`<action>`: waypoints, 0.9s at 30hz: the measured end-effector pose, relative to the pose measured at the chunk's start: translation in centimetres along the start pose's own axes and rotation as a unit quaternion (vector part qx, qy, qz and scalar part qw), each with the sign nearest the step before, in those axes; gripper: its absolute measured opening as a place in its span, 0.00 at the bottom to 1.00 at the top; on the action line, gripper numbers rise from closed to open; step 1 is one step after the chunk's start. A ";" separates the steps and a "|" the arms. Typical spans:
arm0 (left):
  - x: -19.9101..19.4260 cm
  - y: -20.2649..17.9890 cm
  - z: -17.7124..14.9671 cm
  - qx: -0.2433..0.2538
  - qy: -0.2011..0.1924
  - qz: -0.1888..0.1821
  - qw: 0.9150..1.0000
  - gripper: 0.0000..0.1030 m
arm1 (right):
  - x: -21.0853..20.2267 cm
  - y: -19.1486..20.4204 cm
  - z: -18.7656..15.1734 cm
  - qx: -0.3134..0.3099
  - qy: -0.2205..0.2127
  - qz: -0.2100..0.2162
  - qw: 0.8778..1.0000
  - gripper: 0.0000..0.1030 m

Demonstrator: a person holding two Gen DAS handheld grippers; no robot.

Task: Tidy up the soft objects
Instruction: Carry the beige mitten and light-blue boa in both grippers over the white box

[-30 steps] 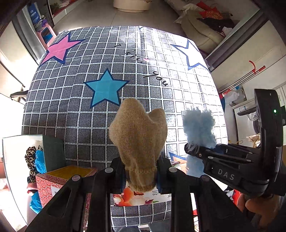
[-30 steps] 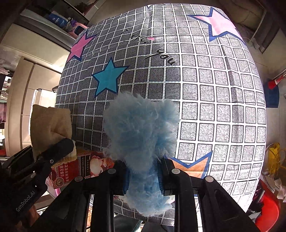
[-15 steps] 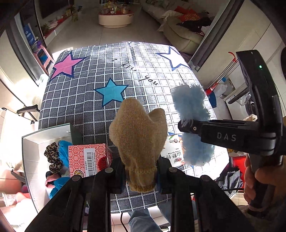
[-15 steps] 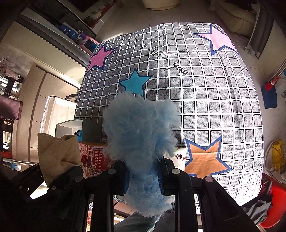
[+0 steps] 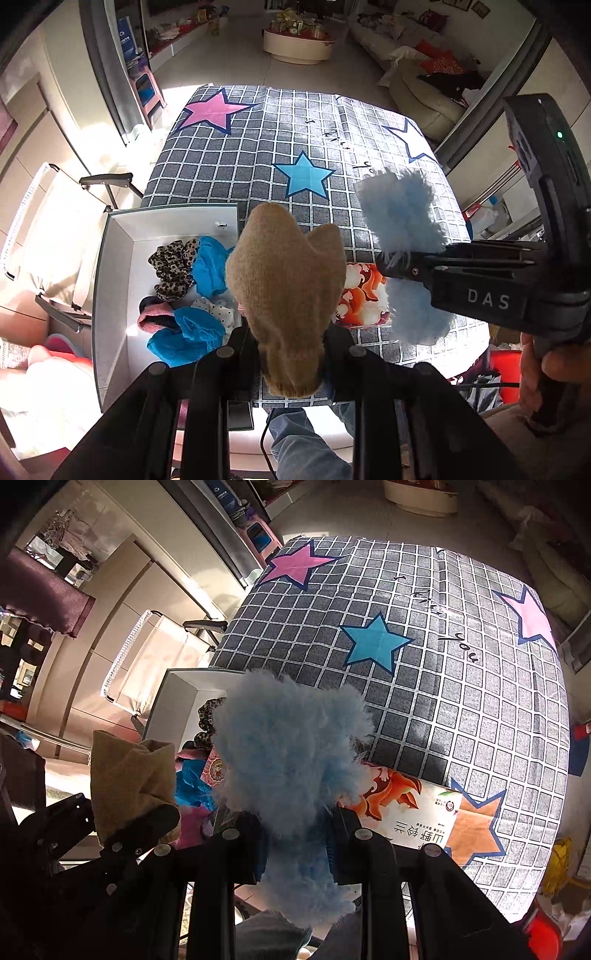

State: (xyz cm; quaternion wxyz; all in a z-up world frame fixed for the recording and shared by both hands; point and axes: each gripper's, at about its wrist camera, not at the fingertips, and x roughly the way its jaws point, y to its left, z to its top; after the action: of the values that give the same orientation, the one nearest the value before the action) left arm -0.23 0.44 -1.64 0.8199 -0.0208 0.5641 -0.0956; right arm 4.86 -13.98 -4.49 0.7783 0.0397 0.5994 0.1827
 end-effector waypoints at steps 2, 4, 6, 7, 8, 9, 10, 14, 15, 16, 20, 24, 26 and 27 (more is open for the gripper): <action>-0.1 1.0 -0.5 -0.014 0.002 0.005 1.000 0.27 | 0.4 1.1 0.0 -0.014 0.006 0.002 1.000 0.25; -0.2 1.9 -0.9 -0.026 0.003 0.010 1.000 0.27 | 0.7 2.2 0.0 -0.030 0.011 0.003 0.999 0.25; -0.4 2.7 -1.3 -0.035 0.002 0.014 0.999 0.27 | 1.0 3.3 -0.1 -0.046 0.014 0.003 0.999 0.25; -0.5 3.0 -1.4 -0.038 0.002 0.015 0.999 0.27 | 1.1 3.8 -0.1 -0.054 0.016 0.003 0.998 0.25; -0.6 3.2 -1.6 -0.042 0.001 0.017 0.999 0.27 | 1.2 4.3 -0.2 -0.062 0.018 0.002 0.998 0.25; -0.7 3.5 -1.8 -0.045 0.000 0.017 0.999 0.27 | 1.3 4.8 -0.2 -0.069 0.019 0.002 0.997 0.25; -0.8 3.7 -1.9 -0.048 -0.001 0.018 0.999 0.27 | 1.4 5.1 -0.2 -0.075 0.020 0.002 0.997 0.25; -1.2 4.2 -2.3 -0.054 -0.003 0.021 0.998 0.27 | 1.8 6.4 -0.2 -0.096 0.026 0.005 0.995 0.25; -1.2 4.3 -2.4 -0.055 -0.003 0.021 0.998 0.27 | 1.9 6.7 -0.2 -0.101 0.027 0.005 0.995 0.25; -1.3 4.4 -2.4 -0.057 -0.003 0.023 0.998 0.27 | 2.0 7.0 -0.1 -0.105 0.028 0.007 0.994 0.25; -1.5 5.0 -2.6 -0.064 -0.004 0.027 0.998 0.27 | 2.3 7.9 -0.2 -0.118 0.032 0.009 0.992 0.25; -1.6 5.3 -2.7 -0.067 -0.005 0.030 0.997 0.27 | 2.5 8.3 -0.1 -0.122 0.034 0.010 0.992 0.25; -1.6 5.4 -2.8 -0.068 -0.005 0.031 0.997 0.27 | 2.6 8.4 -0.1 -0.122 0.035 0.010 0.992 0.25; -1.6 5.5 -2.8 -0.068 -0.004 0.031 0.997 0.27 | 2.6 8.4 -0.1 -0.123 0.036 0.010 0.992 0.25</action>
State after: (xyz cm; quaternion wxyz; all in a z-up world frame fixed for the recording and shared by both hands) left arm -2.61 6.32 -1.93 0.8215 -0.0596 0.5662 -0.0311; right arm 3.38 -5.27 -4.57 0.7534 -0.0568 0.5997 0.2638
